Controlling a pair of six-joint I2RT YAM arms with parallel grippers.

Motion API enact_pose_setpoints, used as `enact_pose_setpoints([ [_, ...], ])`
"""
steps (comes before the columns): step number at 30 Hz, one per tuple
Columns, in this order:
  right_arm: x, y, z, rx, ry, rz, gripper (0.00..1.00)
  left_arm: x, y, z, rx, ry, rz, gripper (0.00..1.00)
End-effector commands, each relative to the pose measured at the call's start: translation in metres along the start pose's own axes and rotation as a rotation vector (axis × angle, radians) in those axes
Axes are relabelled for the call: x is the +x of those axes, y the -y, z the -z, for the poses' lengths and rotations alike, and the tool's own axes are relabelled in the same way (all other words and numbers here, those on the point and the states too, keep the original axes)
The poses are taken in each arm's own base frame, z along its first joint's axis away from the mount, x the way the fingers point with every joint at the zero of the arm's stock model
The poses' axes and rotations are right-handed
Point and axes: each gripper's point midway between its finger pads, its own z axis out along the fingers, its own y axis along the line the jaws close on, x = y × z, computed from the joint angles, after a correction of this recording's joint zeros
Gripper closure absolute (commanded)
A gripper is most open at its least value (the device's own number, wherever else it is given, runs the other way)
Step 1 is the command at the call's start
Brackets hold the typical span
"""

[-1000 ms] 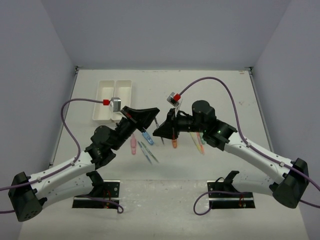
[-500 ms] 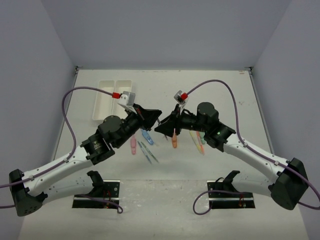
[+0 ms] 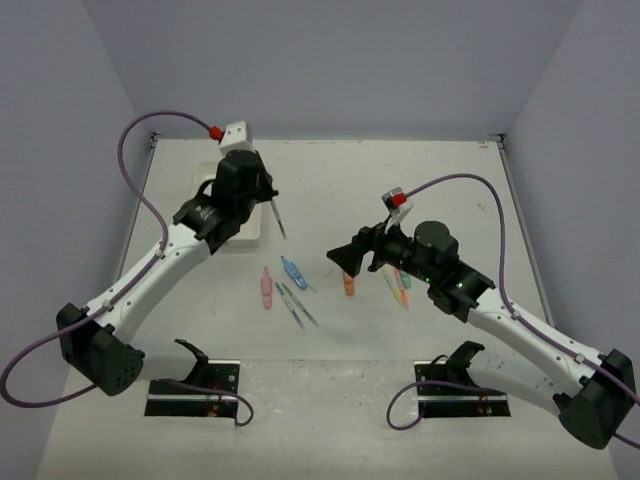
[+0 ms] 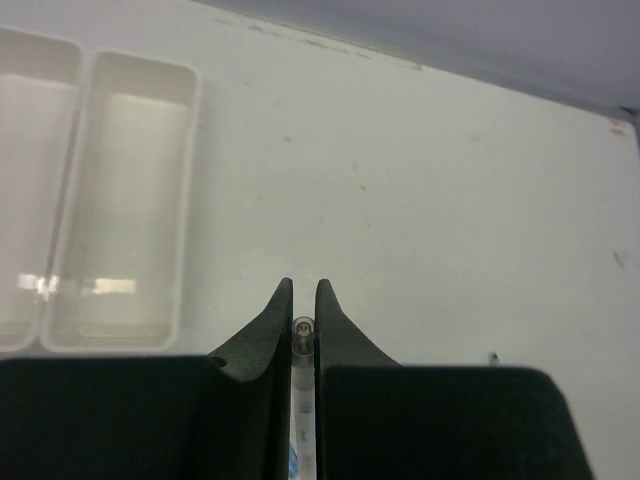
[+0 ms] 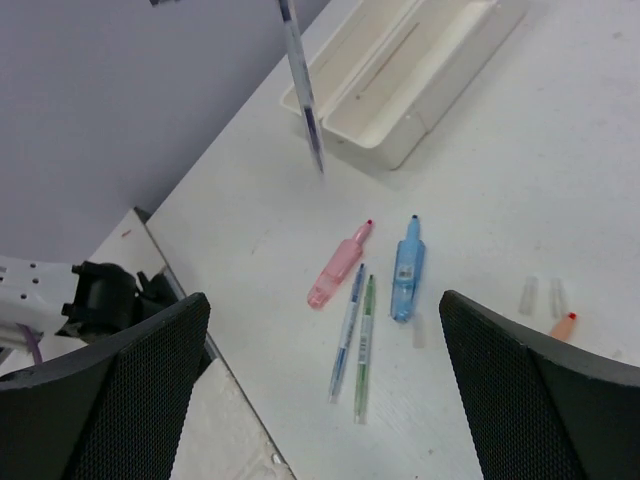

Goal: Sort the stationery into containers
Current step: Place the pen in the storage box.

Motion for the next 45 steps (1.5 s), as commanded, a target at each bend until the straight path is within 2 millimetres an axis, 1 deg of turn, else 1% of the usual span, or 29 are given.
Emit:
enact_pose_setpoints([
  [1, -0.007, 0.029, 0.022, 0.193, 0.043, -0.005, 0.01, -0.051, -0.094, -0.016, -0.448, 0.001, -0.059, 1.00],
  [2, -0.008, 0.029, 0.023, 0.194, 0.044, -0.002, 0.01, -0.058, -0.118, -0.029, -0.518, -0.015, -0.065, 1.00],
  [3, -0.007, 0.028, 0.024, 0.192, 0.040, 0.002, 0.01, -0.079, -0.124, -0.030, -0.551, 0.018, -0.071, 1.00],
  [4, -0.007, 0.028, 0.025, 0.190, 0.039, 0.006, 0.01, -0.076, -0.146, -0.040, -0.627, -0.015, -0.089, 1.00],
  [5, -0.007, 0.027, 0.026, 0.186, 0.039, 0.009, 0.01, -0.079, -0.163, -0.047, -0.690, -0.031, -0.113, 1.00],
  [7, -0.007, 0.024, 0.028, 0.173, 0.044, 0.013, 0.01, -0.090, -0.196, -0.063, -0.811, -0.072, -0.190, 1.00],
  [10, -0.005, 0.021, 0.030, 0.147, 0.049, 0.010, 0.01, -0.095, -0.232, -0.097, -0.879, -0.112, -0.240, 1.00],
  [11, -0.006, 0.019, 0.030, 0.139, 0.055, 0.008, 0.01, -0.094, -0.231, -0.100, -0.865, -0.126, -0.255, 1.00],
  [12, -0.005, 0.017, 0.029, 0.126, 0.054, 0.006, 0.01, -0.090, -0.236, -0.114, -0.839, -0.129, -0.239, 1.00],
  [14, -0.002, 0.016, 0.027, 0.116, 0.043, 0.002, 0.01, -0.083, -0.241, -0.122, -0.827, -0.136, -0.232, 1.00],
  [16, 0.000, 0.014, 0.026, 0.103, 0.031, 0.000, 0.01, -0.071, -0.247, -0.132, -0.829, -0.143, -0.241, 1.00],
  [19, 0.003, 0.010, 0.026, 0.077, 0.020, -0.003, 0.01, -0.059, -0.257, -0.136, -0.870, -0.163, -0.257, 1.00],
  [22, 0.004, 0.009, 0.025, 0.067, 0.018, -0.006, 0.01, -0.038, -0.268, -0.144, -0.898, -0.196, -0.267, 1.00],
  [23, 0.004, 0.009, 0.025, 0.073, 0.018, -0.007, 0.01, -0.034, -0.271, -0.145, -0.906, -0.203, -0.270, 1.00],
  [25, 0.004, 0.019, 0.026, 0.132, 0.006, -0.019, 0.01, -0.019, -0.277, -0.149, -0.916, -0.227, -0.277, 0.99],
  [27, 0.015, 0.033, 0.027, 0.219, -0.047, -0.048, 0.01, -0.008, -0.279, -0.151, -0.913, -0.251, -0.274, 0.77],
  [28, 0.013, 0.042, 0.025, 0.276, -0.059, -0.055, 0.03, -0.007, -0.279, -0.151, -0.906, -0.255, -0.270, 0.66],
  [29, 0.016, 0.048, 0.025, 0.319, -0.083, -0.070, 0.05, -0.005, -0.278, -0.151, -0.900, -0.254, -0.266, 0.49],
  [30, 0.022, 0.054, 0.026, 0.357, -0.111, -0.084, 0.07, -0.004, -0.277, -0.151, -0.892, -0.254, -0.263, 0.37],
  [32, 0.034, 0.080, 0.024, 0.497, -0.155, -0.100, 0.09, -0.014, -0.271, -0.147, -0.881, -0.238, -0.250, 0.20],
  [36, 0.061, 0.110, 0.020, 0.679, -0.253, -0.085, 0.12, -0.049, -0.249, -0.131, -0.826, -0.161, -0.205, 0.15],
  [37, 0.065, 0.109, 0.018, 0.690, -0.274, -0.083, 0.14, -0.062, -0.239, -0.122, -0.799, -0.133, -0.189, 0.11],
  [38, 0.076, 0.117, 0.015, 0.730, -0.312, -0.077, 0.15, -0.077, -0.227, -0.111, -0.779, -0.100, -0.169, 0.07],
  [39, 0.083, 0.122, 0.013, 0.760, -0.338, -0.070, 0.16, -0.081, -0.220, -0.106, -0.766, -0.093, -0.160, 0.04],
  [41, 0.096, 0.131, 0.005, 0.802, -0.382, -0.060, 0.21, -0.103, -0.198, -0.078, -0.724, -0.048, -0.121, 0.00],
  [42, 0.100, 0.134, 0.002, 0.812, -0.400, -0.058, 0.24, -0.101, -0.193, -0.075, -0.711, -0.057, -0.107, 0.00],
  [43, 0.106, 0.138, -0.001, 0.821, -0.420, -0.056, 0.27, -0.105, -0.185, -0.066, -0.680, -0.042, -0.081, 0.00],
  [44, 0.112, 0.141, -0.007, 0.829, -0.444, -0.054, 0.30, -0.104, -0.170, -0.045, -0.625, -0.037, -0.054, 0.00],
  [45, 0.115, 0.141, -0.011, 0.829, -0.452, -0.052, 0.32, -0.113, -0.157, -0.021, -0.569, 0.008, -0.028, 0.00],
])
